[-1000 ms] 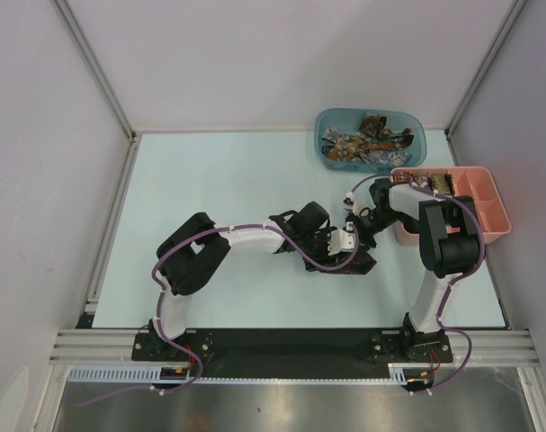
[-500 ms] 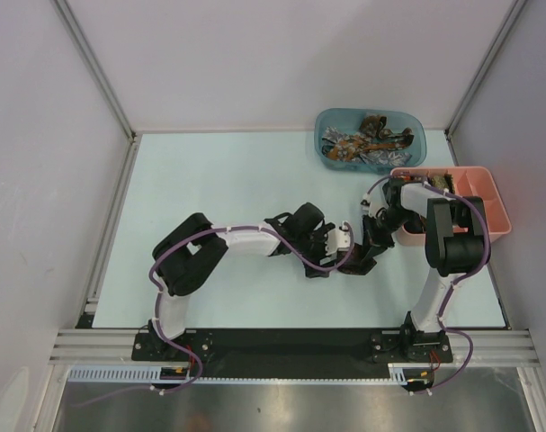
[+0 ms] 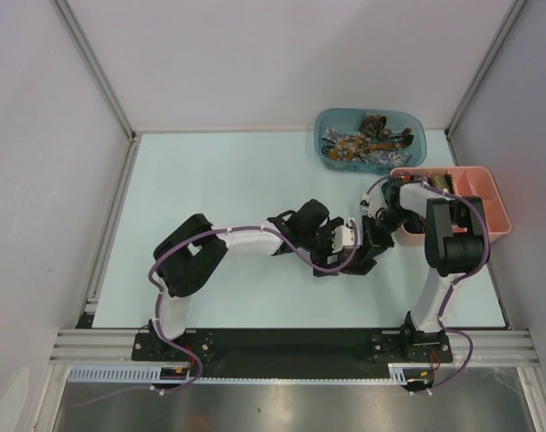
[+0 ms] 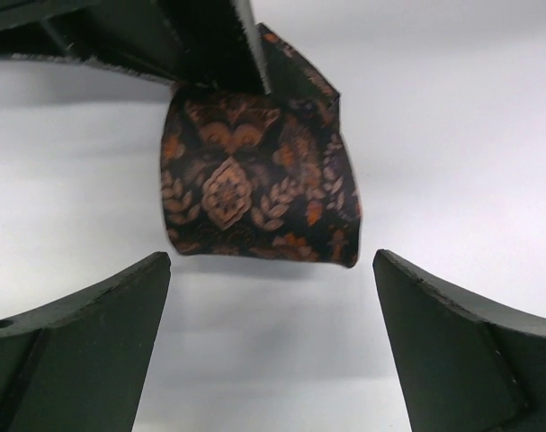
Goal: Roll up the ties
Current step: Roll the tie at the center of the board.
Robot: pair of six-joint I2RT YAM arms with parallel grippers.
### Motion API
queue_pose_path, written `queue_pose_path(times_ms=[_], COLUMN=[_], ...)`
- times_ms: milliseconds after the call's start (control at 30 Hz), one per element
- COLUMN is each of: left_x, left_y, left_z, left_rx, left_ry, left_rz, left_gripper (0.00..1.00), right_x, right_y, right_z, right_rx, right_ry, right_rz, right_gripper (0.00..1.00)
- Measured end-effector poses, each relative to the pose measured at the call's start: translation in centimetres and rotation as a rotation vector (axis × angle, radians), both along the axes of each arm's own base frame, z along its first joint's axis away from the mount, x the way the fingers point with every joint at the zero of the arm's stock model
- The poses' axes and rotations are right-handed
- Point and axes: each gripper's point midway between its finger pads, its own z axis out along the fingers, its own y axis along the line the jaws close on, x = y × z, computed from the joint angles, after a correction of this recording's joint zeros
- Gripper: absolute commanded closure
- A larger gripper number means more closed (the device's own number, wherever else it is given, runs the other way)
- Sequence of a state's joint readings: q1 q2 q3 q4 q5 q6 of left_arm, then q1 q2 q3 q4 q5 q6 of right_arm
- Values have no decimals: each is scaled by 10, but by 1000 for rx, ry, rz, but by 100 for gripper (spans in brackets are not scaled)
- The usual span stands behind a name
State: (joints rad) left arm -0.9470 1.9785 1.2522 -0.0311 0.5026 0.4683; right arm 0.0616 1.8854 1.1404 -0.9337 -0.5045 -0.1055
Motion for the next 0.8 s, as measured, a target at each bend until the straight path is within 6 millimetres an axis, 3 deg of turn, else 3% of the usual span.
queue_pose_path(times_ms=[233,367,467,667,733,767,800], left_x=[-7,5,14,10,7,6,6], left_y=[-12,-31,-41,-36,-32,-31,-30], left_z=[7,22,21,-9,-17,-20,-21], left_rx=[-21,-67,-80,-15,13,25,32], left_ry=[-16,-56,-79,-58,-47,-42,-41], left_rz=[-28,-26,-19,-42,-53,-56,-61], left_gripper=[1,1,7,35,52,57,66], right_x=[-1,-2,-1,-2,-2,-2,-2], right_y=[3,6,9,11,13,14,15], right_z=[0,0,0,1,2,3,4], right_rx=[0,6,9,22,35,42,48], right_ry=[-1,-2,-6,-5,-4,-4,-2], right_rz=[13,21,28,28,27,27,28], right_gripper=[100,100,100,100,100,99,91])
